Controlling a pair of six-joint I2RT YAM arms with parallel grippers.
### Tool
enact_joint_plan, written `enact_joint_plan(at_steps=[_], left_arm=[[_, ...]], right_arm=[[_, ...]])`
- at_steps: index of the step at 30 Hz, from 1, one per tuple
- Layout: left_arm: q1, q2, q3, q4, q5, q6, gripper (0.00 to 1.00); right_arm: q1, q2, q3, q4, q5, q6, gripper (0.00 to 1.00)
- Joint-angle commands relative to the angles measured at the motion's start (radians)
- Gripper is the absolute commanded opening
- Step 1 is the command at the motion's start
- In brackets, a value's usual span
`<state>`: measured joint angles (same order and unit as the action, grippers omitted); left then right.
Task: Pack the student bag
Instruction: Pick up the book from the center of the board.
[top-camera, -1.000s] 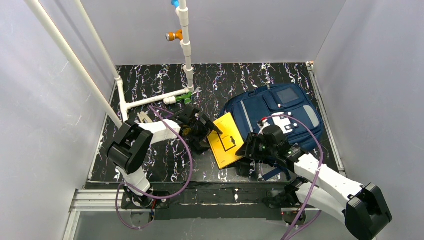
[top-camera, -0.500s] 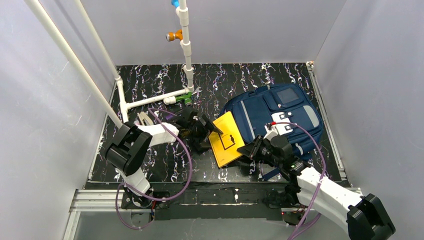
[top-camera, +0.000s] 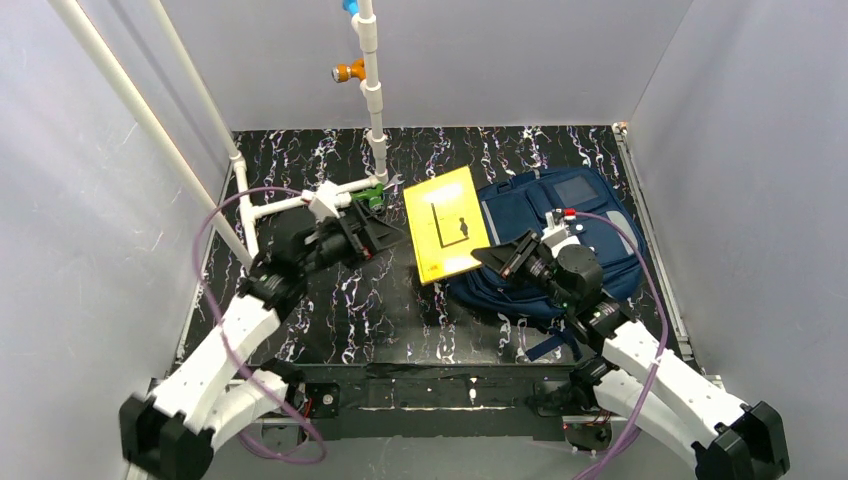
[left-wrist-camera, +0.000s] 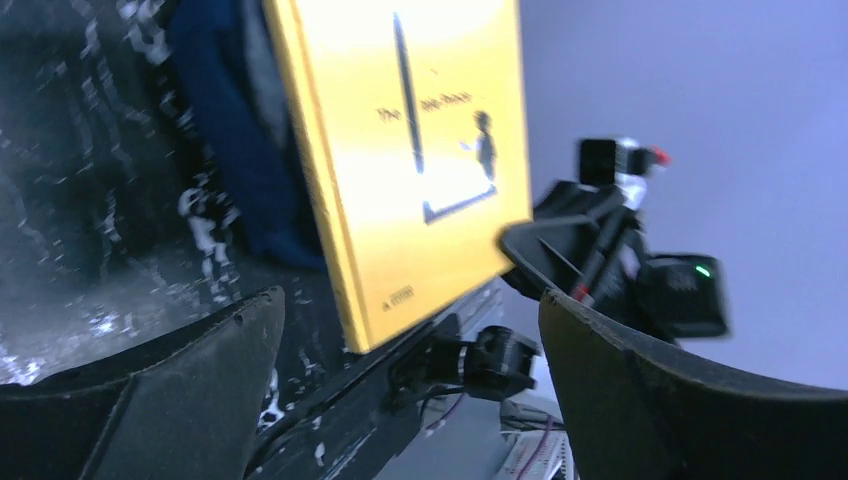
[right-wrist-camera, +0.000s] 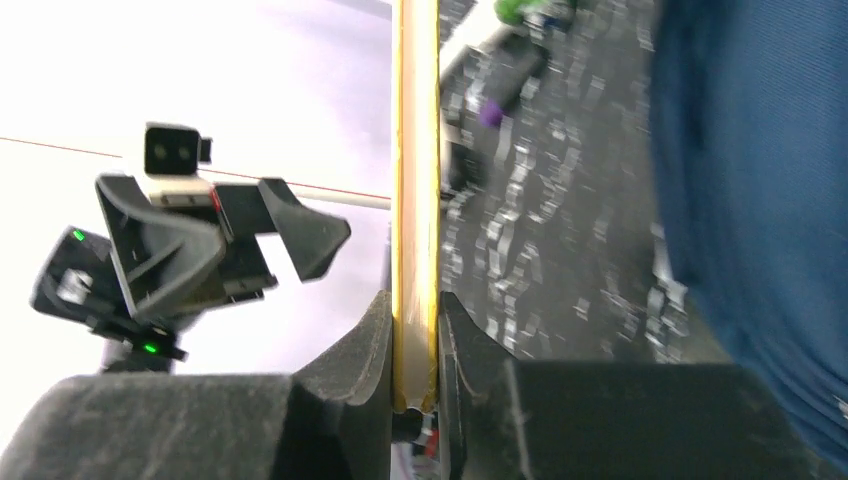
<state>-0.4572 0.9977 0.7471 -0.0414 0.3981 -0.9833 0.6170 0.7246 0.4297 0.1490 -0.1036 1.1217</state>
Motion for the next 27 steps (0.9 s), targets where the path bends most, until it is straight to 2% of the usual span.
enact_joint_plan(at_steps=[1,4,9,13,16,21,23,25,26,27], left_arm=[[0.035,-0.179,-0.025,-0.039,0.036,-0.017,0.98],[0.044,-0.232,-0.087,0.116,0.083,-0.183,0.98],[0.045,-0.238,-0.033,0.105,0.064,-0.179,0.98],[0.045,-0.212,-0.02,0.101,0.055,-0.228,0.92],[0.044,-0.192,-0.021,0.168,0.059,-0.245,0.79],[0.043,-0.13,-0.058,0.472,0.1,-0.367,0.62],[0.042,-0.103,-0.054,0.508,0.117,-0.373,0.5],[0.041,-0.091,-0.058,0.519,0.119,-0.371,0.45],[0.041,-0.09,-0.061,0.525,0.119,-0.357,0.4],[0.04,-0.092,-0.063,0.526,0.117,-0.337,0.31]], right_arm=[[-0.014,0.064,0.08,0.444,-0.11,0.145,0.01],[-0.016,0.116,0.104,0.589,-0.175,0.2,0.01],[-0.017,0.18,0.102,0.793,-0.262,0.354,0.01],[-0.017,0.185,0.091,0.841,-0.277,0.41,0.01],[-0.017,0.209,0.08,0.891,-0.295,0.453,0.01],[-0.017,0.262,0.04,0.98,-0.319,0.535,0.01],[-0.017,0.289,0.038,1.021,-0.335,0.565,0.01],[-0.017,0.312,0.046,1.017,-0.356,0.578,0.01],[-0.017,0.32,0.049,1.015,-0.366,0.581,0.01],[-0.017,0.327,0.051,0.999,-0.376,0.579,0.01]])
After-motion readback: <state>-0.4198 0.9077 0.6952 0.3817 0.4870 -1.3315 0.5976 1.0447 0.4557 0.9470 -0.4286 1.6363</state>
